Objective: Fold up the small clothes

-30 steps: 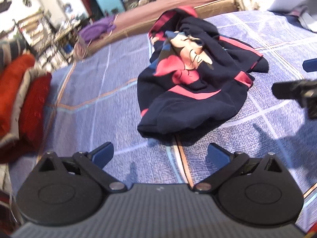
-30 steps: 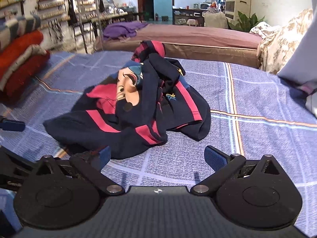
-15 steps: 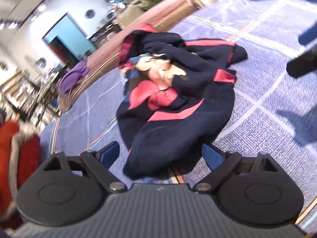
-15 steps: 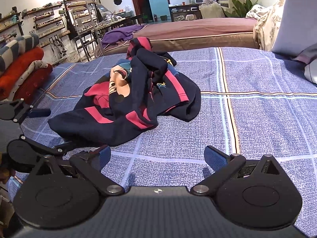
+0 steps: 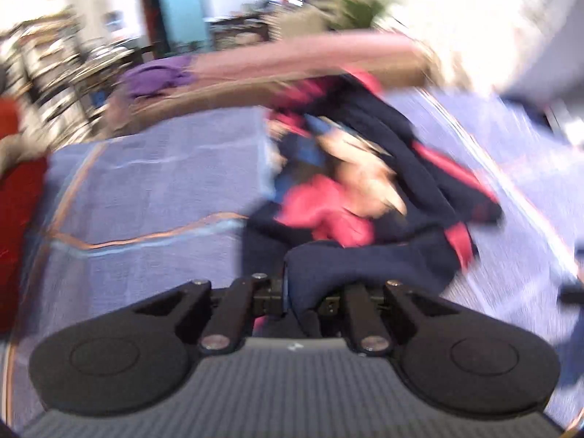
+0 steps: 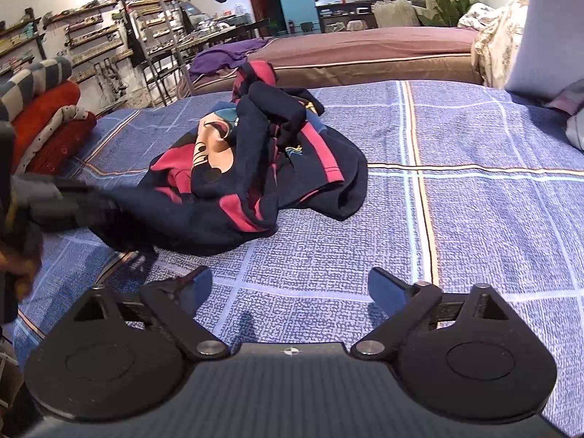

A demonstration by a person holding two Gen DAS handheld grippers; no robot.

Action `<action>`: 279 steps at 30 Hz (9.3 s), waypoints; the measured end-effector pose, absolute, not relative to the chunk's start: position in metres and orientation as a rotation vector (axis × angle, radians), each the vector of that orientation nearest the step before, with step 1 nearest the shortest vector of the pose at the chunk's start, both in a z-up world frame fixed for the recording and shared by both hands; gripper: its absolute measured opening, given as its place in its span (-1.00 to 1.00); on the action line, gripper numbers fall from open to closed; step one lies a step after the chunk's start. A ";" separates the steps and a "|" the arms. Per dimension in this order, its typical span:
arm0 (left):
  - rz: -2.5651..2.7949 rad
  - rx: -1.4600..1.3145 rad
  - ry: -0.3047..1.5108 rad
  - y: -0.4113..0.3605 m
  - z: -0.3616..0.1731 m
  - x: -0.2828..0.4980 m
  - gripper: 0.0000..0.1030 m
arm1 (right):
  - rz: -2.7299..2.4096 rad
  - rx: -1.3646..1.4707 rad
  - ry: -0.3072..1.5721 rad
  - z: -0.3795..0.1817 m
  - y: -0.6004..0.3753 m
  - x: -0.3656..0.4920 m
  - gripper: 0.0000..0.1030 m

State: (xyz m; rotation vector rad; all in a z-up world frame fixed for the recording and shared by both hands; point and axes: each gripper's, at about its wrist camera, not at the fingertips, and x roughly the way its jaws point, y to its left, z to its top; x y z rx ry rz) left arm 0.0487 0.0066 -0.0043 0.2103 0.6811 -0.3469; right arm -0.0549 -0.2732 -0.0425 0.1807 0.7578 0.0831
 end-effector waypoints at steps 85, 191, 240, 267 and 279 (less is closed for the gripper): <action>-0.208 0.015 0.515 0.102 0.100 0.018 -0.91 | 0.045 0.347 0.548 0.094 -0.408 -0.133 -0.76; -0.777 0.556 0.843 -0.085 -0.012 -0.046 0.49 | 0.191 0.282 0.800 -0.015 -0.346 -0.218 -0.89; -0.317 0.459 0.668 -0.205 0.023 0.334 -0.81 | -0.159 -0.123 0.638 -0.005 -0.418 0.210 -0.91; -0.457 0.267 0.913 -0.024 -0.058 0.001 0.99 | 0.161 0.084 0.660 -0.031 -0.318 -0.107 0.92; -0.517 0.269 0.848 -0.049 -0.053 -0.077 0.98 | 0.100 -0.382 0.741 -0.074 -0.245 -0.081 -0.28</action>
